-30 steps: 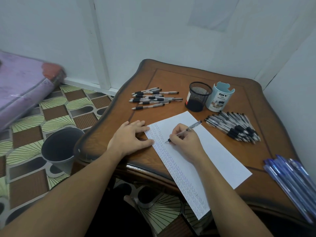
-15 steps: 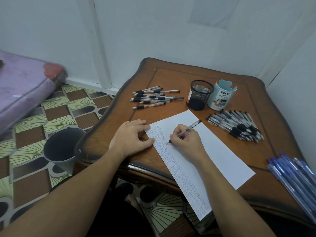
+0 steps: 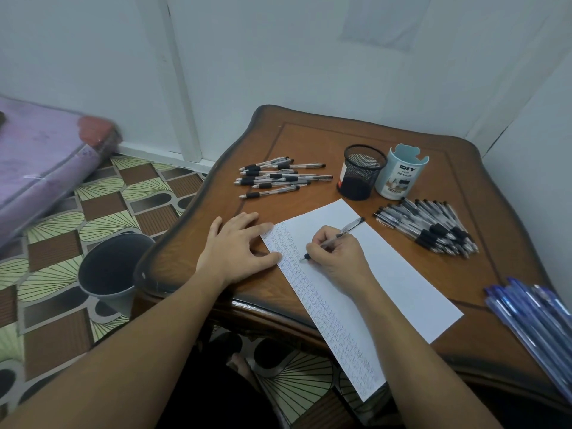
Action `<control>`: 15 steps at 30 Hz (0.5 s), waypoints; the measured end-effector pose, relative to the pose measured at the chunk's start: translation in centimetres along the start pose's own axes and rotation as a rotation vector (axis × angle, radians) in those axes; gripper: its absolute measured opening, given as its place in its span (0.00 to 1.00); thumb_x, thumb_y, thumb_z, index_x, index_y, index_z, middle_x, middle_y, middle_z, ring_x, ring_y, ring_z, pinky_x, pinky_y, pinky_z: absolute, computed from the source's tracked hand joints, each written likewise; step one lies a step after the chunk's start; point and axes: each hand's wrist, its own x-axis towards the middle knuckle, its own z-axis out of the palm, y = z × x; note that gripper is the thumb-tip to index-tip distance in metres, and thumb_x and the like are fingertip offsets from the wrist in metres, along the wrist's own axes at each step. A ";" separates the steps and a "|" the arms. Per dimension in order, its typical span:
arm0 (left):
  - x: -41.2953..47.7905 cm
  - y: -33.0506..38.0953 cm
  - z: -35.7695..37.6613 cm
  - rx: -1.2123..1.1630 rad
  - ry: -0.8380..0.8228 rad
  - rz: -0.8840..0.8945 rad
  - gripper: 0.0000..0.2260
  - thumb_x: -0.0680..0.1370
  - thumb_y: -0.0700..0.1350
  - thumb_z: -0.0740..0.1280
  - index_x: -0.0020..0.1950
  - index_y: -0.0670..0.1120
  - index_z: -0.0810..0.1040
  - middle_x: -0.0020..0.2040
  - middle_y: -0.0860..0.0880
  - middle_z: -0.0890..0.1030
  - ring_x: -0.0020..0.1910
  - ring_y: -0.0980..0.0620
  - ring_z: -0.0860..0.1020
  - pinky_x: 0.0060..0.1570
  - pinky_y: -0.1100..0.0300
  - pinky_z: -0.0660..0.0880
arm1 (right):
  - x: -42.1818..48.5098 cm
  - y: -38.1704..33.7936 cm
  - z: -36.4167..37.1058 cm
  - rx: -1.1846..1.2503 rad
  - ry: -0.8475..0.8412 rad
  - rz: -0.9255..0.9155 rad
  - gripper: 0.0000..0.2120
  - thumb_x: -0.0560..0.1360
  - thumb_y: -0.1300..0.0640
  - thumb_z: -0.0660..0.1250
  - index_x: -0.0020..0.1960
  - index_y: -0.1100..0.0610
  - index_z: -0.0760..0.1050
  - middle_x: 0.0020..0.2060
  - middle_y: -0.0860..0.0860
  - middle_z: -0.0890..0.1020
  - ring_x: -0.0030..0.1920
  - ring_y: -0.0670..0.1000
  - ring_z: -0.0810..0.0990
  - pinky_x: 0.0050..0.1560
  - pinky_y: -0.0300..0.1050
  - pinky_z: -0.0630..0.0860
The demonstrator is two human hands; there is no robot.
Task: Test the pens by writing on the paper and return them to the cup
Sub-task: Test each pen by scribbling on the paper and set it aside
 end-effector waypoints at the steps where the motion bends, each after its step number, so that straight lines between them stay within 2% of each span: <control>1: 0.0 0.0 0.0 0.000 -0.001 0.001 0.38 0.63 0.77 0.52 0.70 0.65 0.68 0.76 0.57 0.62 0.76 0.56 0.55 0.75 0.44 0.43 | 0.0 0.0 0.1 -0.015 -0.004 -0.005 0.09 0.75 0.60 0.68 0.38 0.63 0.72 0.30 0.56 0.73 0.32 0.45 0.69 0.32 0.37 0.63; 5: 0.0 0.0 0.0 0.004 -0.003 0.004 0.38 0.63 0.77 0.52 0.71 0.65 0.68 0.76 0.57 0.62 0.76 0.56 0.55 0.75 0.44 0.43 | -0.1 0.1 -0.1 0.058 0.054 -0.005 0.10 0.75 0.61 0.67 0.38 0.64 0.70 0.31 0.57 0.72 0.33 0.47 0.68 0.34 0.42 0.64; 9: 0.0 0.1 -0.1 0.005 -0.007 0.004 0.39 0.63 0.77 0.51 0.71 0.65 0.68 0.76 0.57 0.62 0.76 0.56 0.55 0.75 0.44 0.43 | -0.2 0.2 -0.1 0.033 0.029 0.002 0.11 0.74 0.60 0.67 0.35 0.59 0.71 0.29 0.53 0.72 0.33 0.48 0.69 0.35 0.46 0.64; 15: 0.0 0.0 -0.1 0.003 -0.003 0.002 0.38 0.63 0.77 0.51 0.71 0.65 0.68 0.76 0.58 0.62 0.76 0.56 0.55 0.75 0.45 0.43 | -0.2 0.1 0.0 -0.011 0.018 -0.023 0.10 0.75 0.61 0.68 0.37 0.62 0.72 0.29 0.51 0.74 0.33 0.45 0.69 0.33 0.39 0.64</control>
